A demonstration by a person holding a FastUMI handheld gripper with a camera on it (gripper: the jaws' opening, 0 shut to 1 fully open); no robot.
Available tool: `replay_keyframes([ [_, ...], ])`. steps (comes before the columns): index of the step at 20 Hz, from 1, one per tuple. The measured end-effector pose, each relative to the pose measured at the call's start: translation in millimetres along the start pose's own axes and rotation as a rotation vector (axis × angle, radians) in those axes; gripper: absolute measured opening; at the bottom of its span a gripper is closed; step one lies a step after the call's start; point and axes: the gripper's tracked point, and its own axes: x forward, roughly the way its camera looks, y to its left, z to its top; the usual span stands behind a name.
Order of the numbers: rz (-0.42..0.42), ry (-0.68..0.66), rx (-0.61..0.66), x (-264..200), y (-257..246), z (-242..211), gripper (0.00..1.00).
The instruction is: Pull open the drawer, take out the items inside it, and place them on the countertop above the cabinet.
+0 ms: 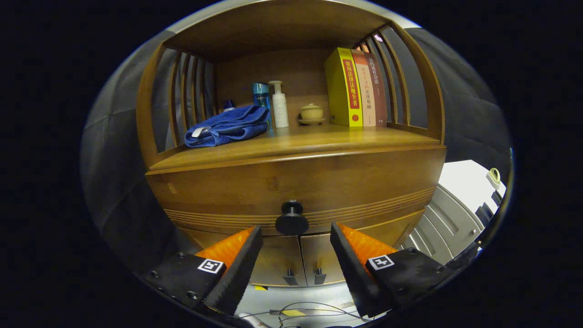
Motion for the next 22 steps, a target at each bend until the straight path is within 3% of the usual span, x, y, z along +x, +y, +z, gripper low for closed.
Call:
replay_keyframes([
  [5, -0.003, 0.003, -0.019, 19.9, 4.2, 3.6, 0.96],
  [8, -0.007, 0.007, -0.014, 25.7, 4.6, 3.4, 0.86],
  [12, -0.008, -0.007, -0.012, 27.5, 4.8, 4.9, 0.58],
  [19, -0.02, 0.013, -0.019, 21.7, 5.1, 3.3, 0.47],
  [22, -0.024, 0.031, -0.011, 10.9, 6.3, -1.6, 0.48],
])
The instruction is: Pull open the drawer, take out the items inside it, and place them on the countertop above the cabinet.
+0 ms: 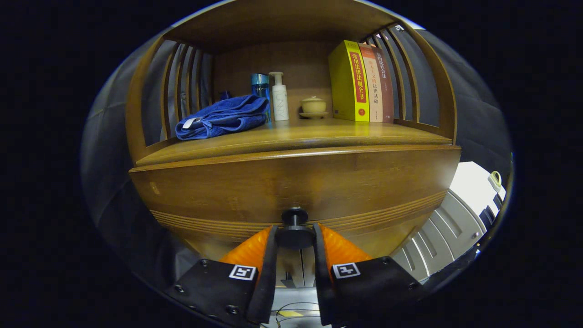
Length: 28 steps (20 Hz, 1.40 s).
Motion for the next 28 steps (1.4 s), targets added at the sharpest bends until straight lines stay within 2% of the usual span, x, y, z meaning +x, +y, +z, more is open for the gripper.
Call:
replay_keyframes([
  [1, -0.002, -0.013, 0.008, -4.8, -0.8, -1.1, 0.43],
  [19, 0.003, 0.038, -0.016, -110.1, -0.4, -49.4, 0.43],
  [28, 0.01, 0.096, -0.019, -140.4, 0.3, -77.9, 0.43],
])
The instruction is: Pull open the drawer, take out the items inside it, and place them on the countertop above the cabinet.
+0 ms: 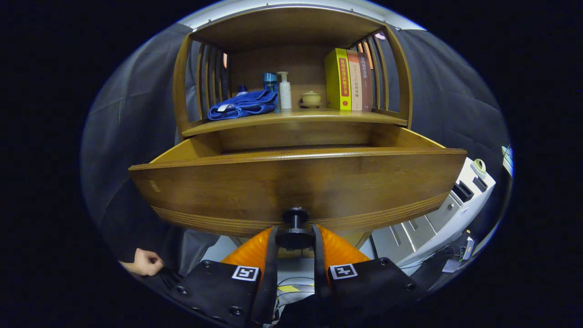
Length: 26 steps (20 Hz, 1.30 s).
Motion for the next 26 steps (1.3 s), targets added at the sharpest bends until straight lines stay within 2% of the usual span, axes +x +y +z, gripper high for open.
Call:
replay_keyframes([
  [11, -0.004, -0.012, 0.001, -9.2, -3.5, -7.3, 0.43],
  [15, 0.003, 0.005, 0.026, -12.1, -4.5, -6.4, 0.48],
  [22, 0.006, -0.002, -0.044, -40.4, -5.1, 10.4, 0.54],
  [26, 0.025, -0.071, -0.074, -58.5, 5.7, 47.3, 0.54],
])
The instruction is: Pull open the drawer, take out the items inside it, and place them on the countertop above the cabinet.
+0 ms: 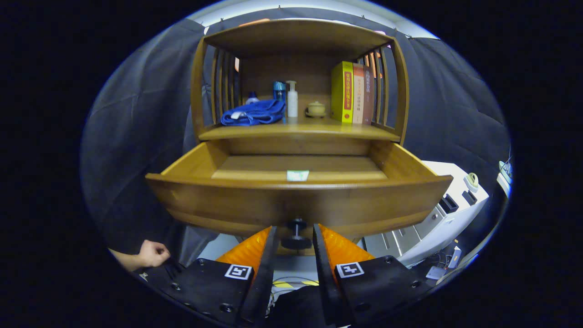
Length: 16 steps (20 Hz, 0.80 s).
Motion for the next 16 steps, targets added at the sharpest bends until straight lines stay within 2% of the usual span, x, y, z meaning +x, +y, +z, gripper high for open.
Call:
replay_keyframes([
  [4, 0.019, -0.064, -0.012, 2.1, 2.5, 49.5, 0.54],
  [6, 0.033, -0.072, 0.001, 8.6, 4.3, 68.2, 0.57],
  [12, 0.06, -0.009, -0.042, 45.0, 5.0, 101.6, 1.0],
  [16, 0.066, 0.083, 0.014, 85.2, -0.3, 108.5, 1.0],
])
